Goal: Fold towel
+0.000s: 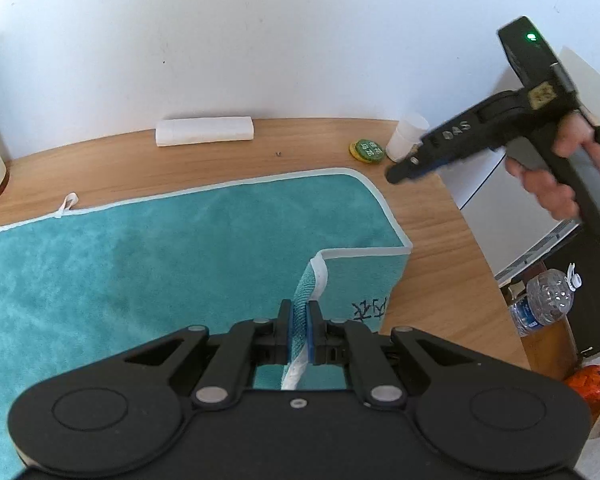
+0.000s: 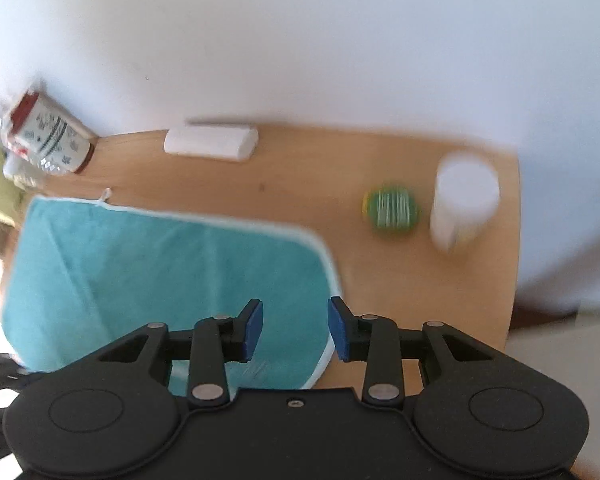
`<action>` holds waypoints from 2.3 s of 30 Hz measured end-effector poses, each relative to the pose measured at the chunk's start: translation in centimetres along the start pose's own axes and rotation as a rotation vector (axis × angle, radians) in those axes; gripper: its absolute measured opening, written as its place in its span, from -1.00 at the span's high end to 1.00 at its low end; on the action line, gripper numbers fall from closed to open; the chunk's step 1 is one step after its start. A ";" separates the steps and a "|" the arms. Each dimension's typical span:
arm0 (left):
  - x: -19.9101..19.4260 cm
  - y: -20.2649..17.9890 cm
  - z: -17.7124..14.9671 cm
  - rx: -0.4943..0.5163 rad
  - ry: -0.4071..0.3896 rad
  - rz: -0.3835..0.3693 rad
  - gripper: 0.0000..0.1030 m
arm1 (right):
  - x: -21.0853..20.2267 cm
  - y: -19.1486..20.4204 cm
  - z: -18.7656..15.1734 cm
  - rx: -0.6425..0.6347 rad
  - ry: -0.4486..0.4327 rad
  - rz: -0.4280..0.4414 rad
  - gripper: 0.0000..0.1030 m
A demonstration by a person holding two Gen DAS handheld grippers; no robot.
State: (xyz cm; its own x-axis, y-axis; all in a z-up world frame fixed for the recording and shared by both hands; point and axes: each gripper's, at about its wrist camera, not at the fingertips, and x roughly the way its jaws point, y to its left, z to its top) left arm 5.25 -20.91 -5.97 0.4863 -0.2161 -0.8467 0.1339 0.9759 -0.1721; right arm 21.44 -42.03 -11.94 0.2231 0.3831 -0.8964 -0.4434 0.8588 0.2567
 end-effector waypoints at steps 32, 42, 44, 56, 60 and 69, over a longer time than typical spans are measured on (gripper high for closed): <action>-1.0 4.0 1.0 -0.045 -0.006 0.066 0.89 | 2.0 1.0 3.1 -0.049 -0.020 0.126 0.93; -0.9 8.1 1.7 -0.048 -0.012 0.059 0.89 | 1.4 4.4 4.3 -0.025 -0.059 0.047 0.93; -0.6 9.0 2.0 -0.044 -0.008 0.066 0.89 | 1.7 5.0 4.6 -0.021 -0.049 0.020 0.93; 0.3 14.0 4.1 -0.022 -0.027 0.055 0.89 | 3.6 5.8 6.3 0.072 0.045 -0.167 0.93; 0.8 15.3 5.1 -0.005 -0.032 0.062 0.89 | 4.4 5.4 6.5 0.122 0.086 -0.199 0.93; 2.8 17.6 6.8 0.017 -0.005 0.047 0.89 | 6.3 4.1 6.5 0.196 0.177 -0.285 0.93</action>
State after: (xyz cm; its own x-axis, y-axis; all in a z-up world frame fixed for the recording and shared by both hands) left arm 14.90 -4.51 -7.96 0.4963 -0.1700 -0.8514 0.1250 0.9844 -0.1237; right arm 26.68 -33.91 -14.24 0.1523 0.0692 -0.9859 -0.2072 0.9776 0.0366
